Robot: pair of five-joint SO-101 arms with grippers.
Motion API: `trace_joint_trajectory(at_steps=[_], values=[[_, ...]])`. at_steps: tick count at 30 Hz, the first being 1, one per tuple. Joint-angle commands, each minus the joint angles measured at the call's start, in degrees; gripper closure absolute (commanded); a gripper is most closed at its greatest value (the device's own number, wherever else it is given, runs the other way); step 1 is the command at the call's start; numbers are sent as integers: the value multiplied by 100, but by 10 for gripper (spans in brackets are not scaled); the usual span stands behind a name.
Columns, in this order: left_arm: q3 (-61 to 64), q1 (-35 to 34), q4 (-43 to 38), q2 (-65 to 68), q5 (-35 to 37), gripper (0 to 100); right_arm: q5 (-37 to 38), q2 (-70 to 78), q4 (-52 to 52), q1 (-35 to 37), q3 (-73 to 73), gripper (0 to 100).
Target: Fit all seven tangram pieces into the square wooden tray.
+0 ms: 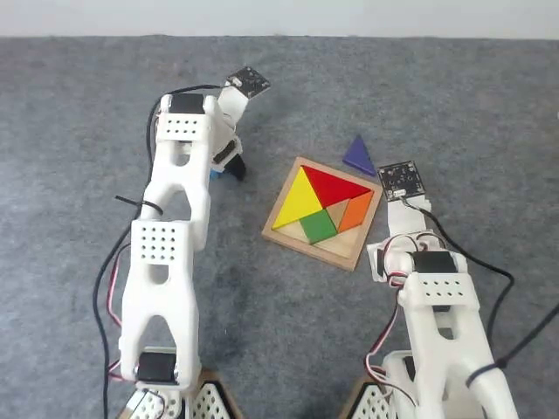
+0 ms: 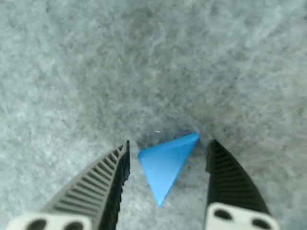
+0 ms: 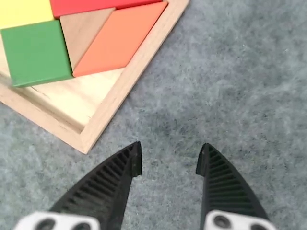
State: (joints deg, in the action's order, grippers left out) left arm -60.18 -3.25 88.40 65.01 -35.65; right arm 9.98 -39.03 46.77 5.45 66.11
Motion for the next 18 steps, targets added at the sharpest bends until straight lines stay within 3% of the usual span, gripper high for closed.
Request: trace_joint_trajectory(at_steps=[1,8,13,18], values=[[-4,-18,185,-9,-158,754,-26,-145,-127,40,-26,797],[-92,-9,308,167,-290,755,-35,-145,-127,40,-26,797],[-365,0,782,220,-545,844,-44,-145,-127,40,-26,797],[-462,0,1213,220,-554,855,-44,-145,-127,40,-26,797]])
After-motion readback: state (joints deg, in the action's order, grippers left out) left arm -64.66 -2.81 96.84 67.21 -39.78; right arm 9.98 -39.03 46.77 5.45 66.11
